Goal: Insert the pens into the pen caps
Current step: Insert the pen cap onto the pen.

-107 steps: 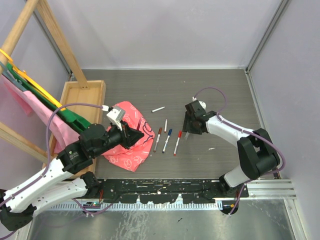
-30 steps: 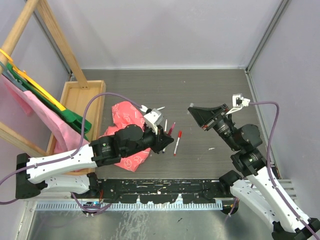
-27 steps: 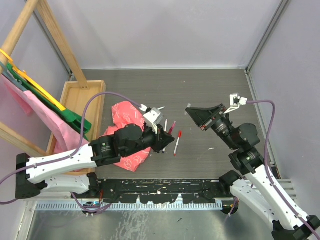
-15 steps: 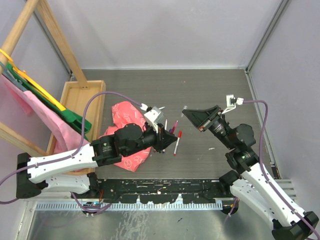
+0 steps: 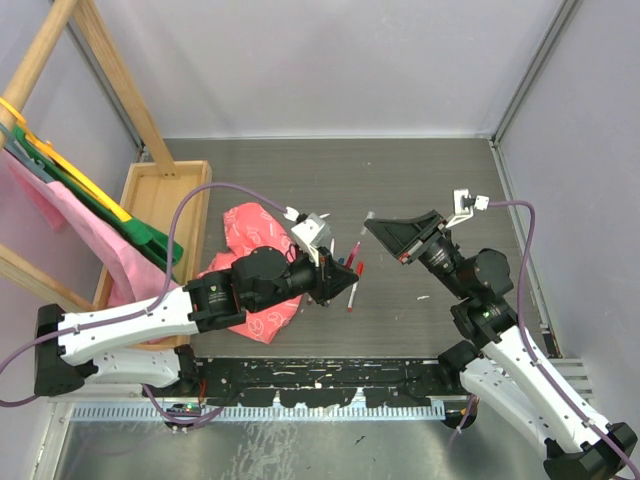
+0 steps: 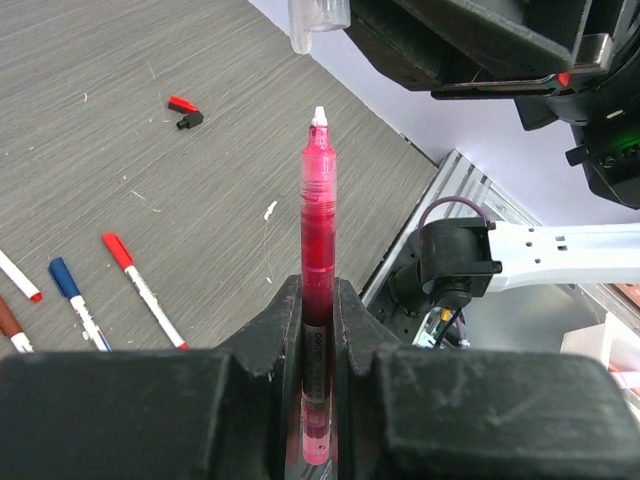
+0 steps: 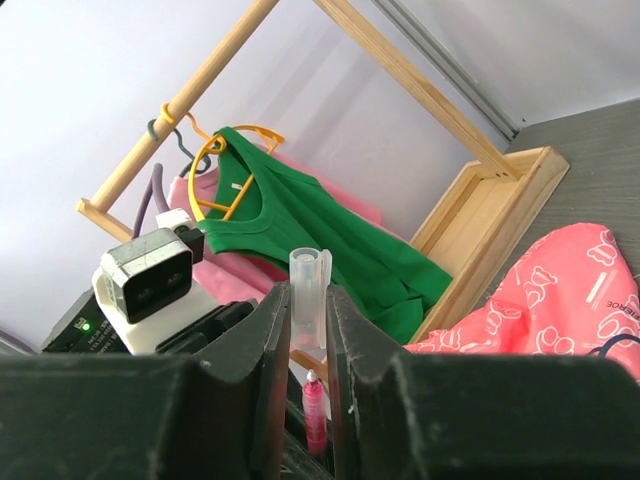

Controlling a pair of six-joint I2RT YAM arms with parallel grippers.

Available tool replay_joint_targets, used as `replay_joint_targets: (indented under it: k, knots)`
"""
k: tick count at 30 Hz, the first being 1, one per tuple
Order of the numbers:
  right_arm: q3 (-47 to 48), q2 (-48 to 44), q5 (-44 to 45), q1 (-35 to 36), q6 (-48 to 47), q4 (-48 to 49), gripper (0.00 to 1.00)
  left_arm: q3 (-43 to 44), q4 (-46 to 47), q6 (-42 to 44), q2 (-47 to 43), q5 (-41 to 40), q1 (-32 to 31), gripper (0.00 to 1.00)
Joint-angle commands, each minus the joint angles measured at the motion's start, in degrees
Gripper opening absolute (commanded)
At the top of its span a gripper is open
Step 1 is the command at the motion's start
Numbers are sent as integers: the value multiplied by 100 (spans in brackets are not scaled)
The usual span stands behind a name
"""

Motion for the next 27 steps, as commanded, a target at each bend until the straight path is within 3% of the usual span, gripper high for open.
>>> replay_joint_targets:
  k: [1, 27]
  knots:
    - [-15, -21, -169, 23, 100, 477, 0, 150, 458, -59, -9, 53, -28, 0]
    - [-128, 147, -457, 146, 113, 627, 0, 126, 624, -77, -53, -62, -29, 0]
